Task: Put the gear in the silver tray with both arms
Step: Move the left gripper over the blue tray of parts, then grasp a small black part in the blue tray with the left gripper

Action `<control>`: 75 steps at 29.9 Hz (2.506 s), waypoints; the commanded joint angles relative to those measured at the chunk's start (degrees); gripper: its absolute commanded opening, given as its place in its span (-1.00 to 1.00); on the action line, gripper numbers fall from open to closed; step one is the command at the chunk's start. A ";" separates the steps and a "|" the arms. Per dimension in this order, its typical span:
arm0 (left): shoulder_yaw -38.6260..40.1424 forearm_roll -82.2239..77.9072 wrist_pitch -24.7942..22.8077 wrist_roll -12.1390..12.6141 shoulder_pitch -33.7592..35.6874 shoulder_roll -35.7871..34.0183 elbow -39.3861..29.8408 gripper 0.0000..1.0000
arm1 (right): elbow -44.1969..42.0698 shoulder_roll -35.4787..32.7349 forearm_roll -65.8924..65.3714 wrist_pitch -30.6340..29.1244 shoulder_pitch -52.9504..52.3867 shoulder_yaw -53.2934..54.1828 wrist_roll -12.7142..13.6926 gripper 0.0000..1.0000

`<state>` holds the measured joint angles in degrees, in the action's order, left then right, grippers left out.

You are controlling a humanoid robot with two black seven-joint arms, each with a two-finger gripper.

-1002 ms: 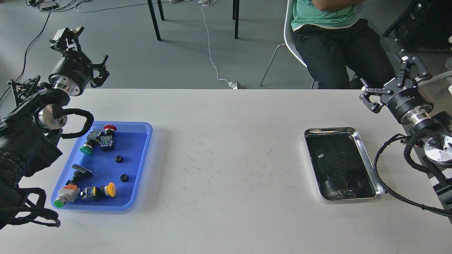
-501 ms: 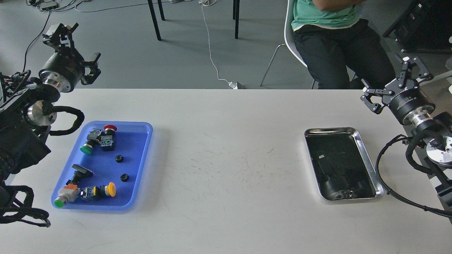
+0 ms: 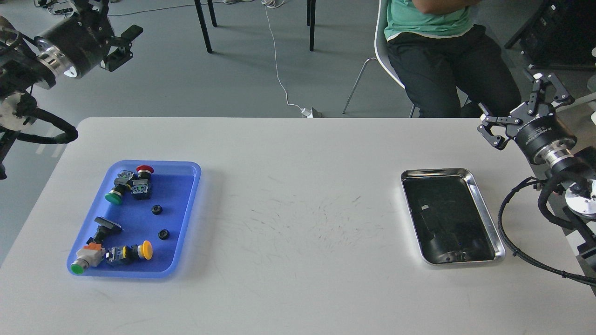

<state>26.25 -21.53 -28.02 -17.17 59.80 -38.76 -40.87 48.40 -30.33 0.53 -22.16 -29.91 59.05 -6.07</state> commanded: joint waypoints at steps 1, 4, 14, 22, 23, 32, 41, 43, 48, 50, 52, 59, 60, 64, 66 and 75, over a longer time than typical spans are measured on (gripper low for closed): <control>0.03 -5.87 0.02 -0.05 -1.00 -6.05 -12.79 0.96 | 0.55 -0.17 0.00 0.01 0.02 0.01 0.01 0.97; 0.03 -11.67 0.02 -0.14 -2.32 -9.92 -21.07 0.96 | 1.34 -0.43 -0.09 0.09 -0.06 0.01 0.01 0.97; 0.03 -39.51 3.31 -0.40 -8.55 -19.69 -43.49 0.96 | 2.84 -2.71 -0.88 0.27 -0.06 -1.74 0.01 0.97; -1.64 -68.69 14.47 -0.67 -15.84 -17.85 -44.21 0.96 | 2.66 -3.51 -0.88 0.53 0.02 -1.83 -0.08 0.97; -2.16 -72.12 16.05 -0.84 -16.81 -17.67 -44.21 0.96 | 2.66 -3.51 -0.88 0.53 -0.06 -1.83 -0.08 0.97; -13.58 -102.02 32.83 -3.30 -20.34 -17.41 -38.07 0.91 | 2.66 -3.33 -0.88 1.94 -0.24 -2.01 -0.08 0.97; -19.92 -103.47 38.29 -4.97 -20.95 -16.09 -29.54 0.78 | 2.40 -2.98 -0.97 2.12 -0.59 -2.09 -0.08 0.97; -20.01 -103.47 38.91 -5.32 -21.04 -15.30 -26.90 0.74 | 2.31 -2.89 -0.97 2.12 -0.59 -2.09 -0.08 0.97; -19.92 -103.27 39.09 -7.08 -21.04 -12.93 -21.98 0.69 | 2.48 -2.80 -0.97 2.73 -0.68 -2.09 -0.08 0.97; -20.01 -103.18 39.09 -7.26 -21.04 -12.40 -20.66 0.63 | 2.48 -2.80 -0.97 2.99 -0.85 -2.01 -0.08 0.97; -20.01 -103.18 39.09 -7.70 -21.04 -12.04 -19.78 0.54 | 2.48 -2.80 -0.97 3.00 -0.94 -2.01 -0.08 0.97; -20.01 -101.95 38.92 -8.05 -21.39 -10.90 -16.96 0.22 | 2.40 -2.80 -0.97 3.08 -0.94 -2.01 -0.08 0.97; -20.01 -101.95 38.92 -8.05 -21.48 -10.81 -16.61 0.16 | 2.40 -2.80 -0.97 3.08 -0.94 -2.09 -0.08 0.97; -20.01 -101.95 38.74 -8.05 -21.48 -10.64 -16.26 0.08 | 2.31 -2.80 -0.97 3.08 -0.85 -2.09 -0.08 0.97; -20.10 -101.95 38.74 -8.14 -21.48 -10.11 -15.91 0.06 | 2.40 -2.80 -0.97 3.08 -0.85 -2.09 -0.08 0.97; -20.80 -101.86 38.74 -8.49 -21.48 -8.62 -13.45 0.03 | 2.40 -2.80 -0.97 3.08 -0.94 -2.09 -0.08 0.97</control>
<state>5.50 -123.45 10.72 -25.71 38.32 -47.80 -54.97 50.78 -33.13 -0.44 -19.03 -30.83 56.95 -6.15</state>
